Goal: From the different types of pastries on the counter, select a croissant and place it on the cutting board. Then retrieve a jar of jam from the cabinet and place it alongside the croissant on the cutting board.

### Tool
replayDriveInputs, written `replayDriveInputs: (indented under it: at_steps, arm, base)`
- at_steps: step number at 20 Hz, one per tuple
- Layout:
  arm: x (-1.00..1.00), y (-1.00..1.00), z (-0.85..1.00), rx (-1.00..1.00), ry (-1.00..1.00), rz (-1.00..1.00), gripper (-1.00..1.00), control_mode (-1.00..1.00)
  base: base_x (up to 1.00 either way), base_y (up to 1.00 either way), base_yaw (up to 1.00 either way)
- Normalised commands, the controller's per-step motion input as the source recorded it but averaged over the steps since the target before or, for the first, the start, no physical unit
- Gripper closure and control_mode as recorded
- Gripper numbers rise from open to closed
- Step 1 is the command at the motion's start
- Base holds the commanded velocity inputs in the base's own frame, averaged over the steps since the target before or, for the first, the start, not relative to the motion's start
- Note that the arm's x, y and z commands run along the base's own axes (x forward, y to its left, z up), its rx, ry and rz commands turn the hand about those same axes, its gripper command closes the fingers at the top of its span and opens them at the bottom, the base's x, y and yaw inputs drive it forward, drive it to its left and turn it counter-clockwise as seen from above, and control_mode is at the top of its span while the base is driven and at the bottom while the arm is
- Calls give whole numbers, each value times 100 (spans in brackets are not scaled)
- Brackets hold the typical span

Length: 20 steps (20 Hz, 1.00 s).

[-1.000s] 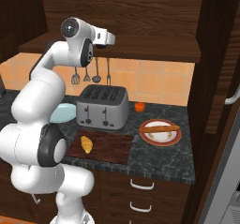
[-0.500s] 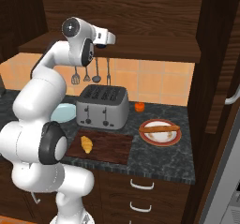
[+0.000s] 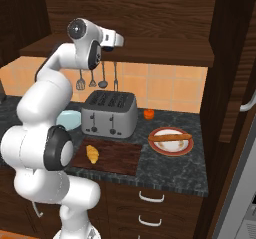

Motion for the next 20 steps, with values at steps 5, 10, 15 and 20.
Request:
replayDriveInputs:
  at_steps: [5,10,15,20]
  arm:
    - [16,5,0,0,0,0,-100,-100]
    - [41,0,0,0,0,0,-100,-100]
    - [22,0,0,0,0,0,100,-100]
    - [0,0,0,0,0,0,100,-100]
  base:
    - [0,0,0]
    - [0,0,0]
    - [0,0,0]
    - [0,0,0]
